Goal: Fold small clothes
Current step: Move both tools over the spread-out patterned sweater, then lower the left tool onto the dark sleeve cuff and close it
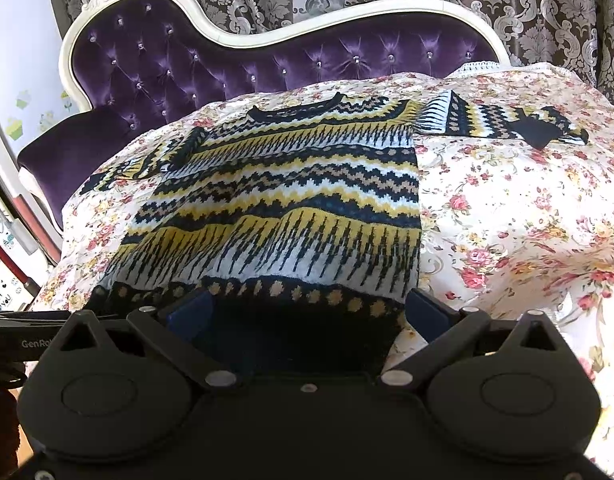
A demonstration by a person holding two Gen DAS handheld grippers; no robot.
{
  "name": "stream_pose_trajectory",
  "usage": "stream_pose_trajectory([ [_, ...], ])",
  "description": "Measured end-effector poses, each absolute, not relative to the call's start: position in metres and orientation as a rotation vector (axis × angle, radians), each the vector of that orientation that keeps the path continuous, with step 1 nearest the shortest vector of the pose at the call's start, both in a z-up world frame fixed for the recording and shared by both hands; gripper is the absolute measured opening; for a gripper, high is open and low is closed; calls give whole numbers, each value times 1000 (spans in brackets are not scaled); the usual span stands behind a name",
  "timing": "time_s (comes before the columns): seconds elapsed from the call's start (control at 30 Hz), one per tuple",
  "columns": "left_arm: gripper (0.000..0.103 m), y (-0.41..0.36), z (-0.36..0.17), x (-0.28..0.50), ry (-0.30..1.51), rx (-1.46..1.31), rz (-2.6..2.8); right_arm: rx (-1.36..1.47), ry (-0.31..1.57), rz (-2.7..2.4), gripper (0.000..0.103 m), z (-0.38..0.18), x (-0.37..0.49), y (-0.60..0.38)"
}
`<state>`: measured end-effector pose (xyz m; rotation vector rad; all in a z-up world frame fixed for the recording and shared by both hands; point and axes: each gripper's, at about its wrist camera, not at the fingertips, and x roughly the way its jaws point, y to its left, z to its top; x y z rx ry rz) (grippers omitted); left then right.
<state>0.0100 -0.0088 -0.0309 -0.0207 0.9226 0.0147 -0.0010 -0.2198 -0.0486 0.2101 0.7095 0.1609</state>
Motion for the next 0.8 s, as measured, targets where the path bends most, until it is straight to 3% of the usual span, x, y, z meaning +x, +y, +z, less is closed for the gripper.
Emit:
stream_pose_trajectory([
  [0.8, 77, -4, -14, 78, 933, -12, 21, 274, 735, 184, 102, -31, 64, -240],
])
